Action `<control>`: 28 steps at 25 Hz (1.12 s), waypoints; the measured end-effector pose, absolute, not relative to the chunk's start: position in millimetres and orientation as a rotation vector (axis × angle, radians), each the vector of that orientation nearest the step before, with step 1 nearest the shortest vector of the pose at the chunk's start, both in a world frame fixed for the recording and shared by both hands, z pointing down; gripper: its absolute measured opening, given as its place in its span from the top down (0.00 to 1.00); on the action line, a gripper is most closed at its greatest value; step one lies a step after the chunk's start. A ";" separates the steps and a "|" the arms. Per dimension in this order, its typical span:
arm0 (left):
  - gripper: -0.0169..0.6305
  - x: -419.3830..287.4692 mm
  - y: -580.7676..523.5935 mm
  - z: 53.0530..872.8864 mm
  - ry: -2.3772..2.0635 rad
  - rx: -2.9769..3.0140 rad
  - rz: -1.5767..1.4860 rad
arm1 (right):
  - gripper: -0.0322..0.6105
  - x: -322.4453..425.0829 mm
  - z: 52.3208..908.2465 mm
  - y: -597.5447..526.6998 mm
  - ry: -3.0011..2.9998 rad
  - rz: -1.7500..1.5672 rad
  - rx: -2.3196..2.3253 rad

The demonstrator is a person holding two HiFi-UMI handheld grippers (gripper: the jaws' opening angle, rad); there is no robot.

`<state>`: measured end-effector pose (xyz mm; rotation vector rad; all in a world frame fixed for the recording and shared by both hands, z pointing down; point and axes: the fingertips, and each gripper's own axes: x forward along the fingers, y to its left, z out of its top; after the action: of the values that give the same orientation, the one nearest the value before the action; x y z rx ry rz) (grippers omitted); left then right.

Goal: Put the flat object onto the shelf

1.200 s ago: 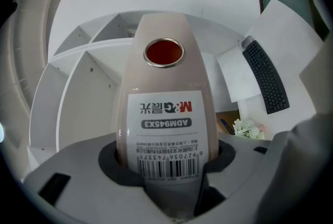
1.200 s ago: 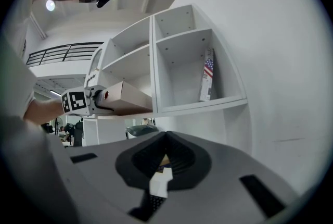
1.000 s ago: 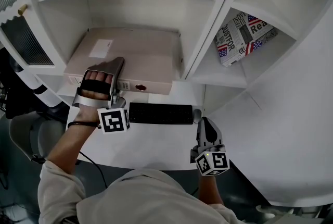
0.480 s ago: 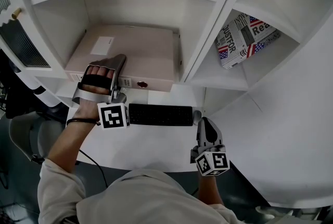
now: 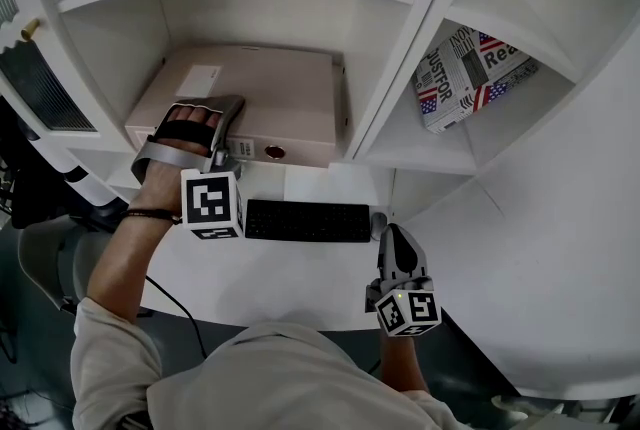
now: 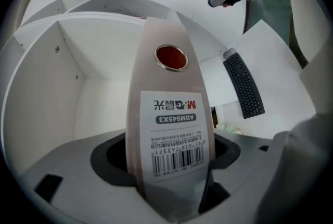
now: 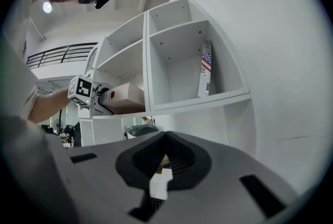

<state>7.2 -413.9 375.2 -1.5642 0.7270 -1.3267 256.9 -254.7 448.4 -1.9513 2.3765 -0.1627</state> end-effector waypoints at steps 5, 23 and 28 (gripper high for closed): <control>0.40 8.9 -416.8 376.4 0.658 -1.612 -1.373 | 0.95 261.1 449.0 -255.1 2.365 -0.171 -1.959; 0.33 11.8 -424.2 385.1 0.399 -1.750 -1.568 | 0.95 277.3 453.1 -257.0 2.338 -0.200 -1.972; 0.32 15.8 -424.7 387.1 0.347 -1.806 -1.586 | 0.95 279.3 455.1 -258.1 2.339 -0.210 -1.969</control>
<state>15.8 -424.7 387.1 -1.8058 0.3469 -1.5859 279.3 -258.1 455.1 -1.9686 2.3392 -0.2105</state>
